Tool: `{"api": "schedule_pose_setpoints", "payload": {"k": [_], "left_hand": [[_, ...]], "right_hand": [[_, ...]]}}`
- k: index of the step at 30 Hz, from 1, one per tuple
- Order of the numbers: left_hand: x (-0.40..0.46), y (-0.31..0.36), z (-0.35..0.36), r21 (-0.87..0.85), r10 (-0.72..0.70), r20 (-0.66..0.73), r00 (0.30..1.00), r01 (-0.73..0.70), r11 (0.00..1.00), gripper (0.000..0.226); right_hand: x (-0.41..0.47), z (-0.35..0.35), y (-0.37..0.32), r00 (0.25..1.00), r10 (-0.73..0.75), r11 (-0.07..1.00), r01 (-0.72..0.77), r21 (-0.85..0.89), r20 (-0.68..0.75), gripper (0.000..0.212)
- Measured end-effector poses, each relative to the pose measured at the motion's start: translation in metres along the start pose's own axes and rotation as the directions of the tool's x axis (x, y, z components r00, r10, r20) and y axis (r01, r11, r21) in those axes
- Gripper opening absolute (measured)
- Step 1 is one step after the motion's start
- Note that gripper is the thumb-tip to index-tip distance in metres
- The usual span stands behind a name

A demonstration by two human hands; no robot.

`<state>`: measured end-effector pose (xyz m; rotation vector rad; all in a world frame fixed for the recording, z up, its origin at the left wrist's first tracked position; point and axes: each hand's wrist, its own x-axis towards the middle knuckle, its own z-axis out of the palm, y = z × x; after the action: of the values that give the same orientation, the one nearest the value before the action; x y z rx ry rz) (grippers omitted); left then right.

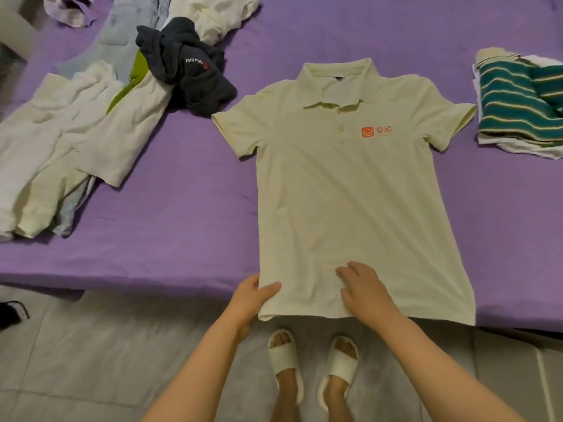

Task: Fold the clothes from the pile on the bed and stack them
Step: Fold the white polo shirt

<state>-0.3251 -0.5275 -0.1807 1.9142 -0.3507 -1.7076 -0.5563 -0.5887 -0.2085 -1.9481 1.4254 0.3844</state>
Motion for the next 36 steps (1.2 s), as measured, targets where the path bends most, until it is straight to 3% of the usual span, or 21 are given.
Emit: {"api": "schedule_pose_setpoints", "payload": {"k": [2,4,9,12,15,17,20,25,31,36], "left_hand": [[-0.006,-0.002,-0.006,-0.007,-0.030,0.137,0.990,0.031,0.999,0.022],[-0.010,-0.004,-0.012,-0.015,-0.029,0.175,0.984,0.032,0.999,0.019],[-0.006,-0.006,-0.028,0.411,0.045,-0.113,0.993,0.006,0.911,0.026],[0.002,-0.012,-0.038,0.543,0.007,-0.156,0.988,0.080,0.836,0.039],[0.003,-0.013,-0.045,0.632,-0.012,-0.195,0.981,0.135,0.763,0.035],[0.000,-0.012,-0.048,0.699,0.021,-0.233,0.972,0.153,0.699,0.022],[-0.001,0.002,-0.046,0.662,0.055,-0.225,0.973,0.111,0.741,0.010],[0.007,0.053,-0.019,0.691,0.123,-0.070,0.990,-0.041,0.722,0.033],[0.031,0.115,0.041,0.660,0.212,0.064,0.975,-0.201,0.724,0.031],[0.072,0.162,0.104,0.684,0.256,0.080,0.963,-0.240,0.689,0.028]], "right_hand": [[0.000,0.001,-0.004,0.999,0.014,1.000,-0.013,-0.017,0.033,0.053],[-0.002,0.000,-0.009,0.991,0.029,0.996,-0.018,-0.091,0.127,0.056],[-0.006,-0.009,-0.018,0.950,0.070,0.970,0.006,-0.242,0.303,0.058],[-0.006,-0.011,-0.023,0.926,0.087,0.972,0.001,-0.234,0.366,0.048],[-0.008,-0.013,-0.030,0.915,0.111,0.986,-0.054,-0.155,0.388,0.040],[-0.009,-0.014,-0.033,0.922,0.104,0.992,-0.069,-0.106,0.373,0.039],[-0.007,-0.030,-0.035,0.951,0.103,0.992,-0.078,-0.097,0.293,0.043],[0.008,-0.080,-0.032,0.981,0.133,0.991,-0.136,0.012,0.144,0.046],[0.040,-0.140,0.003,0.987,0.157,0.981,-0.161,0.104,0.044,0.046],[0.088,-0.183,0.063,0.972,0.233,0.954,-0.223,0.200,-0.027,0.046]]}}
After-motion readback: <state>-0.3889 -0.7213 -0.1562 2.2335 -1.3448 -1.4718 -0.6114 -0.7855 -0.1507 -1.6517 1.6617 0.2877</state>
